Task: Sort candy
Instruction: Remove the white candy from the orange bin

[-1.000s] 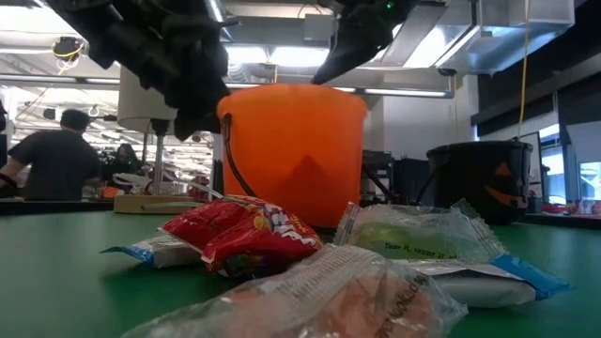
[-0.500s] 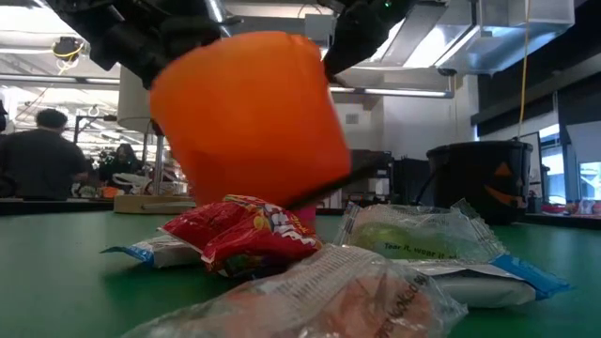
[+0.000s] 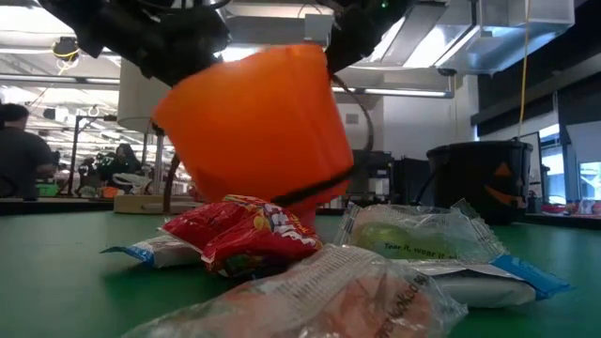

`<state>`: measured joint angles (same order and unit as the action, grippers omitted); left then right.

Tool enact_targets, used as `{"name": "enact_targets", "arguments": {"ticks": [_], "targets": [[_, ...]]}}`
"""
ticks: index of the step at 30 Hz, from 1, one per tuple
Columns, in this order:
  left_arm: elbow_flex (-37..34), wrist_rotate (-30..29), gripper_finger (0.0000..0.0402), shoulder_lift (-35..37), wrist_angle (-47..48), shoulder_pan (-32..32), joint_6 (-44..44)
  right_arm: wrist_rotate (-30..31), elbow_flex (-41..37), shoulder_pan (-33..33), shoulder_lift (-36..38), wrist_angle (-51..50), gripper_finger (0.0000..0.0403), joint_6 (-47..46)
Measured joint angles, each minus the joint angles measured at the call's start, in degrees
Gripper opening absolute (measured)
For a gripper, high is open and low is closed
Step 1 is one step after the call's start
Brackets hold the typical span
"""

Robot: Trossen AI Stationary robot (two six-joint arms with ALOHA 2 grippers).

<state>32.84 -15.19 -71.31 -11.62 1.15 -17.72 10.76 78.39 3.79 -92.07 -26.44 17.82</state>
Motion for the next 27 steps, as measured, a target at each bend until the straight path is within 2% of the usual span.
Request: {"name": "enact_targets", "arguments": {"ticks": [7,14,20,27], "targets": [[0.00,-14.87,0.0000,0.07,-0.20,3.95,5.63,0.65,0.00,-0.09,0.00,2.26,0.0172,0.00],[0.00,-25.69,0.0000,0.07,-0.36,7.27,10.07,-6.99,0.00,-3.26,0.00,8.46,0.0172,0.56],[0.00,-31.22,0.0000,0.07,-4.01,9.14,15.04,-4.54,0.00,-6.73,0.00,9.88,0.0172,0.31],[0.00,-36.92,0.0000,0.07,-8.54,10.83,22.59,-1.53,-0.04,-7.17,-0.02,9.42,0.0172,-4.46]]}}
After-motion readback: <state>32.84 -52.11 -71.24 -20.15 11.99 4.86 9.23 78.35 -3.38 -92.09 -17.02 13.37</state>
